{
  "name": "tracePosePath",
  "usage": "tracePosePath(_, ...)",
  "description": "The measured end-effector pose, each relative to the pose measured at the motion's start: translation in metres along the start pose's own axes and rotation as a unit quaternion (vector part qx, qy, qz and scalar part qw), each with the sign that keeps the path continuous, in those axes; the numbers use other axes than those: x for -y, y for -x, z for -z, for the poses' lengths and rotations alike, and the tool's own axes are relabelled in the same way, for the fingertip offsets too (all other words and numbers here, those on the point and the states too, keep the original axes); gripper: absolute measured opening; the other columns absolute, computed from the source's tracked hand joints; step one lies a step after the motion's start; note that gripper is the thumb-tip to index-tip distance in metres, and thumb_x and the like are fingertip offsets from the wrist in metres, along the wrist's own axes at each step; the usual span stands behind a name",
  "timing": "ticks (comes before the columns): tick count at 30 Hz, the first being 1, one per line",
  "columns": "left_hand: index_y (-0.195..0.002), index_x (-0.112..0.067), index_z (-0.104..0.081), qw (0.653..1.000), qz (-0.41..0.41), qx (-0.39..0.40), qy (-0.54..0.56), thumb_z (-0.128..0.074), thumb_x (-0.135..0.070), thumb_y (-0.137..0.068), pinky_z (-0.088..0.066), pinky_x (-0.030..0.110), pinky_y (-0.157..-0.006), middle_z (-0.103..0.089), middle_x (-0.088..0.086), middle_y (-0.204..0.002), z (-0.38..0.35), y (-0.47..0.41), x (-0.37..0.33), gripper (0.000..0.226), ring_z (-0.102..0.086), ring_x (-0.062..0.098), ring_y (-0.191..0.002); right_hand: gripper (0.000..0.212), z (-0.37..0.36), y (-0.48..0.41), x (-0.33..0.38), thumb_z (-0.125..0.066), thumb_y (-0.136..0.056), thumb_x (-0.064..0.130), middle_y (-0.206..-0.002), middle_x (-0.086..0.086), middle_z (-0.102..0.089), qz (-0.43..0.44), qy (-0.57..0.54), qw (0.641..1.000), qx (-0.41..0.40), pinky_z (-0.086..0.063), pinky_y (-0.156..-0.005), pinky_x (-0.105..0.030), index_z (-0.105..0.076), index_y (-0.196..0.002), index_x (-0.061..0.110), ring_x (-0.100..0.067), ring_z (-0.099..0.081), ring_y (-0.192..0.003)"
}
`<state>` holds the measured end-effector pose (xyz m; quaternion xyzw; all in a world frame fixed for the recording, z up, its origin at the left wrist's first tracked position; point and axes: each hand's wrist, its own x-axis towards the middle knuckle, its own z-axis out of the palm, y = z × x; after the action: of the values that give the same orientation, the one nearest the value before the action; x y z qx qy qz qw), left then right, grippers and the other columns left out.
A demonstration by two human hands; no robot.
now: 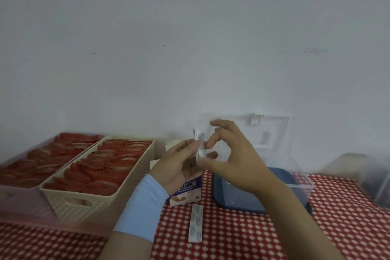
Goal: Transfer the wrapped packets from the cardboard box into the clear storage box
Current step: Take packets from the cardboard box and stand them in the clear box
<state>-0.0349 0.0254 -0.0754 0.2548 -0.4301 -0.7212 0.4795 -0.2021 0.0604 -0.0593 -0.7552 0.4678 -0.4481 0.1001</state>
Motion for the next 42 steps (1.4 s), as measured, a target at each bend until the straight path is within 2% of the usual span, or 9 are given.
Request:
tracePosePath(3, -0.123, 0.001, -0.058, 1.000, 0.009, 0.024, -0.014, -0.062, -0.022, -0.088, -0.060, 0.036, -0.065, -0.071, 0.019, -0.107, -0.002, 0.002, 0.002, 0.042, -0.073, 0.031, -0.094, 0.051, 0.002, 0.002, -0.003, -0.088, -0.057, 0.053, -0.145, 0.033, -0.029, 0.035, 0.079, 0.991, 0.103, -0.022, -0.110, -0.021, -0.053, -0.091, 0.037, 0.014, -0.019, -0.140)
tracePosePath(8, -0.108, 0.002, -0.057, 0.998, 0.014, 0.058, -0.026, -0.050, -0.014, -0.095, -0.057, 0.027, -0.058, -0.074, 0.010, -0.087, -0.007, 0.003, 0.006, 0.022, -0.073, 0.021, -0.076, 0.037, -0.001, -0.003, -0.008, -0.091, -0.062, 0.033, -0.123, 0.018, -0.054, 0.056, 0.026, 0.996, 0.070, -0.049, -0.084, -0.014, -0.059, -0.078, 0.022, 0.001, -0.060, -0.100)
tracePosePath(14, -0.111, 0.004, -0.058, 0.996, 0.020, 0.072, -0.055, -0.060, -0.013, -0.085, -0.060, 0.031, -0.071, -0.072, 0.017, -0.102, -0.002, 0.000, 0.011, 0.031, -0.073, 0.024, -0.089, 0.046, -0.001, -0.001, -0.007, -0.094, -0.059, 0.036, -0.118, 0.015, -0.056, 0.019, -0.050, 0.990, 0.127, -0.058, -0.081, -0.029, -0.058, -0.083, 0.020, -0.009, -0.063, -0.098)
tracePosePath(22, -0.111, -0.003, -0.060, 0.994, 0.027, 0.078, -0.065, -0.056, -0.012, -0.080, -0.062, 0.032, -0.066, -0.076, 0.010, -0.093, -0.007, 0.014, 0.004, 0.033, -0.074, 0.022, -0.075, 0.043, 0.018, -0.005, -0.008, -0.068, -0.094, 0.020, -0.102, -0.004, -0.074, -0.201, -0.249, 0.944, 0.084, -0.055, -0.097, -0.042, -0.056, -0.135, 0.022, -0.021, -0.072, -0.096)
tracePosePath(26, -0.112, -0.003, -0.060, 0.993, 0.026, 0.072, -0.087, -0.057, -0.013, -0.084, -0.062, 0.033, -0.067, -0.076, 0.010, -0.092, -0.016, 0.020, 0.001, 0.029, -0.074, 0.023, -0.077, 0.014, 0.031, -0.006, 0.000, -0.069, -0.092, 0.015, -0.101, -0.018, -0.074, -0.218, -0.253, 0.935, 0.117, -0.052, -0.100, -0.051, -0.078, -0.103, 0.013, -0.034, -0.070, -0.099)
tracePosePath(29, -0.108, -0.002, -0.062, 0.987, 0.000, 0.034, -0.158, -0.055, -0.007, -0.097, -0.061, 0.035, -0.073, -0.075, 0.015, -0.097, -0.022, 0.023, -0.003, 0.014, -0.075, 0.027, -0.086, 0.010, 0.040, -0.007, 0.008, -0.070, -0.091, 0.014, -0.089, -0.010, -0.076, -0.221, -0.221, 0.943, 0.110, -0.054, -0.093, -0.041, -0.078, -0.095, 0.010, -0.018, -0.068, -0.081)
tracePosePath(33, -0.092, -0.011, -0.069, 0.893, -0.105, -0.071, -0.433, -0.068, -0.013, -0.090, -0.054, 0.019, -0.063, -0.076, 0.006, -0.084, -0.030, 0.025, -0.011, 0.003, -0.070, 0.017, -0.072, 0.007, 0.045, -0.010, 0.019, -0.071, -0.090, 0.015, -0.080, 0.000, -0.074, -0.222, -0.166, 0.958, 0.079, -0.056, -0.078, -0.030, -0.077, -0.087, 0.015, -0.011, -0.065, -0.073)
tracePosePath(39, -0.091, -0.011, -0.073, 0.895, -0.125, -0.106, -0.415, -0.070, -0.013, -0.088, -0.062, 0.031, -0.071, -0.077, 0.006, -0.084, -0.044, 0.024, -0.013, 0.005, -0.072, 0.021, -0.078, 0.005, 0.053, -0.010, 0.027, -0.072, -0.090, 0.011, -0.081, -0.005, -0.075, -0.260, -0.221, 0.934, 0.108, -0.061, -0.080, -0.036, -0.074, -0.087, 0.008, -0.016, -0.071, -0.074)
tracePosePath(42, -0.091, -0.009, -0.073, 0.888, -0.135, -0.108, -0.426, -0.069, -0.011, -0.088, -0.056, 0.018, -0.063, -0.076, 0.006, -0.083, -0.050, 0.023, -0.013, 0.004, -0.068, 0.013, -0.070, 0.005, 0.055, -0.010, 0.026, -0.071, -0.090, 0.008, -0.082, -0.009, -0.075, -0.261, -0.200, 0.939, 0.101, -0.062, -0.080, -0.036, -0.074, -0.086, 0.005, -0.017, -0.072, -0.074)
